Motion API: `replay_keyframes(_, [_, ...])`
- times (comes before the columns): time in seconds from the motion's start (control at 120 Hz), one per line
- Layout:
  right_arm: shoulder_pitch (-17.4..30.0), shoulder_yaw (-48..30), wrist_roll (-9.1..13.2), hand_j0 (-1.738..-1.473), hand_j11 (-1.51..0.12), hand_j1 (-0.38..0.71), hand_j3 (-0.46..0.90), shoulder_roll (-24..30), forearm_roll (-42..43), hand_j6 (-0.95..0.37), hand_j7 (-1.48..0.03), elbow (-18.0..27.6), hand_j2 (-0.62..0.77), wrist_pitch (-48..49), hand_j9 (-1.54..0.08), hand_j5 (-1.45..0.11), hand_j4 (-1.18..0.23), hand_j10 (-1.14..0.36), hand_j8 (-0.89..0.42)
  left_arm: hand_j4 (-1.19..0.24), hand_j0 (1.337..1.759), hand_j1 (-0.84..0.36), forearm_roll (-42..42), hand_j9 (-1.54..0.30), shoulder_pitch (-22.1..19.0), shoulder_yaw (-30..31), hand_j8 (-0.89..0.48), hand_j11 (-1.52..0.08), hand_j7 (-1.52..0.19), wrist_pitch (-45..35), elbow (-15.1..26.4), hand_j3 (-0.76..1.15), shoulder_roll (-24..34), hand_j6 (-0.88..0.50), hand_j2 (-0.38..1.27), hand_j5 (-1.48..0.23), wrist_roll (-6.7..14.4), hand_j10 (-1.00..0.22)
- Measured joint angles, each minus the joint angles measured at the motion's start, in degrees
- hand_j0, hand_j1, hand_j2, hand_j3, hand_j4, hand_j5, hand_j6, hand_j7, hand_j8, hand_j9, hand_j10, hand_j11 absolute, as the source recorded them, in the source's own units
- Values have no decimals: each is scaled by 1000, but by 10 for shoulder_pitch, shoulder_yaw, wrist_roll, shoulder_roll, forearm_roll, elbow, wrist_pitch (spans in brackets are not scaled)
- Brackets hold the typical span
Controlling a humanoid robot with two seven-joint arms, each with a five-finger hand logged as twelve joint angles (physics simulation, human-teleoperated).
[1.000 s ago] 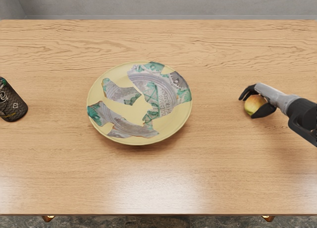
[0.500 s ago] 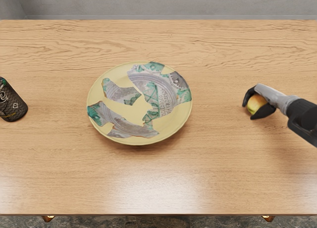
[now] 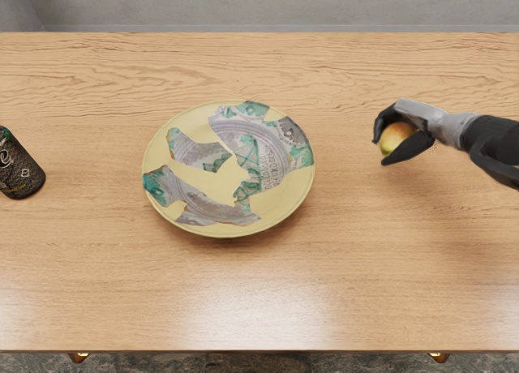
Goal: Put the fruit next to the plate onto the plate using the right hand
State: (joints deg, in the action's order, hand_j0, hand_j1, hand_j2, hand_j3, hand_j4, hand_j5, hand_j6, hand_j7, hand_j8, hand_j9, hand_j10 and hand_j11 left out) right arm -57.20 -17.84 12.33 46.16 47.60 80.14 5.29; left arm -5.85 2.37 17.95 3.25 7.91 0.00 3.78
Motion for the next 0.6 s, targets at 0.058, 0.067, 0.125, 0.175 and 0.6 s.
replay_keyframes(0.058, [-6,-16,1,-1638,-1178,236,0,-3,-28,-538,-1125,3,14,26,-1165,-1173,-843,-199,-233,-245,1658,56,0,-318,0,0,-245,-318,-318,0,0,1,0,-245,48,-318,0,-245])
replay_keyframes(0.067, [-7,-18,1,-1638,-1178,233,0,-4,-31,-539,-1126,3,11,29,-1166,-1173,-844,-200,-234,-245,1658,56,0,-318,0,0,-245,-318,-318,0,0,1,0,-245,48,-318,0,-245])
replay_keyframes(0.125, [-17,-29,1,-1638,-1175,227,0,-9,-66,-544,-1128,4,12,55,-1165,-1169,-848,-206,-240,-245,1658,56,0,-318,0,0,-245,-318,-318,0,0,1,0,-245,48,-318,0,-245])
replay_keyframes(0.175, [-25,-39,2,-1639,-1175,231,0,-14,-101,-549,-1129,5,5,81,-1167,-1170,-850,-205,-245,-245,1658,56,0,-318,0,0,-245,-318,-318,0,0,1,0,-245,48,-318,0,-245])
replay_keyframes(0.6, [-39,-102,-2,-1641,-1174,237,0,-117,-259,-547,-1134,-30,16,211,-1171,-1180,-852,-196,-232,-245,1658,56,0,-318,0,0,-245,-318,-318,0,0,1,0,-245,48,-318,0,-245])
